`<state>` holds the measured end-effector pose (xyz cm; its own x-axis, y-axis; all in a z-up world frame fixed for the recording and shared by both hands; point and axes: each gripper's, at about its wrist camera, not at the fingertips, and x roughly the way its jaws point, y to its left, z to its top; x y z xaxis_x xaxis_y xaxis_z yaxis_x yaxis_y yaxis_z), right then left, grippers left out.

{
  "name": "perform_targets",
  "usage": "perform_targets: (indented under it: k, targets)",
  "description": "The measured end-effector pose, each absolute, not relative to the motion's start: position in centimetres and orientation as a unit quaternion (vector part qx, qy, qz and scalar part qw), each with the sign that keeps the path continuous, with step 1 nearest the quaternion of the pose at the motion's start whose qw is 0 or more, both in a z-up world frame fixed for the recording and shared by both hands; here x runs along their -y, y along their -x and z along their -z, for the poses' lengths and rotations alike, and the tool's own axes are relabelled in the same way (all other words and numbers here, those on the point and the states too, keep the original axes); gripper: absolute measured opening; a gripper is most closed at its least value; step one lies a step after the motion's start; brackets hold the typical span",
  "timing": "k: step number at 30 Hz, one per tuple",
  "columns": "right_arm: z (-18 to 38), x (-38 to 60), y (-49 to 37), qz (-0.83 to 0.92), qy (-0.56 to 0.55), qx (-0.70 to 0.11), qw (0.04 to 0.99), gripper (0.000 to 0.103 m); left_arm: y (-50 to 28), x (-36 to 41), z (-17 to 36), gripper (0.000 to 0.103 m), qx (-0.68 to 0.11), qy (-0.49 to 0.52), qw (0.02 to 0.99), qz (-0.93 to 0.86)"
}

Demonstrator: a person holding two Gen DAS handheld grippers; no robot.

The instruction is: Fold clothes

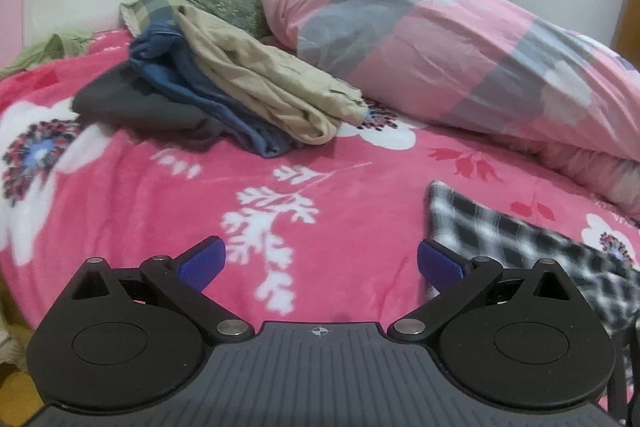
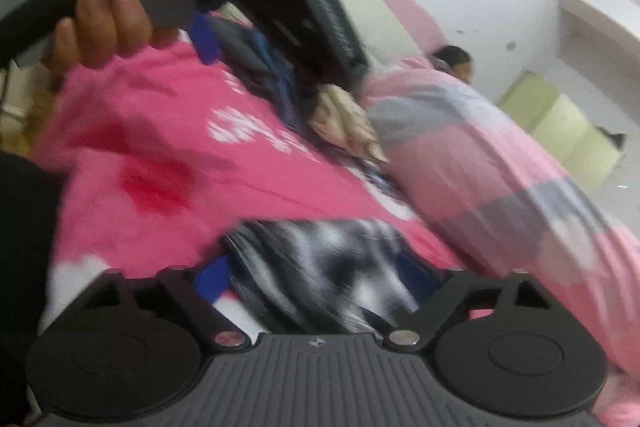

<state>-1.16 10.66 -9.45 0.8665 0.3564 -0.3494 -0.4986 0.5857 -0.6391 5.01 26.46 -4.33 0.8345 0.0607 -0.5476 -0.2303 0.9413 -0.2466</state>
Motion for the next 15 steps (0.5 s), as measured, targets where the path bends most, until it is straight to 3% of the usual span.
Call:
perform_targets:
  k: [3,7,9,10,13,15]
  targets:
    - [9.5,-10.3,0.3,-0.227,0.378,-0.11,0.891,0.075,-7.1,-25.9,4.4,0.102,-0.276,0.162,0.946,-0.054]
    - [9.9,-10.9,-0.3,-0.22,0.379,-0.124,0.89,0.054,-11.7,-24.9,5.1,0.097,-0.301,0.174,0.938,-0.002]
    - [10.0,-11.2,-0.5,-0.219,0.377,-0.133,0.89,0.045,-14.4,-24.0,5.7,0.089,-0.325,0.166,0.931,0.025]
    - [10.0,-11.2,-0.5,-0.218,0.375,-0.135,0.891,0.042,-15.7,-23.4,6.0,0.078,-0.337,0.159,0.927,0.038]
    - [10.0,-11.2,-0.2,-0.213,0.371,-0.134,0.894,0.033,-19.3,-22.1,7.1,0.061,-0.371,0.136,0.917,0.053]
    - [10.0,-11.2,0.0,-0.209,0.37,-0.131,0.896,0.031,-20.9,-21.3,7.8,0.056,-0.382,0.116,0.916,0.042]
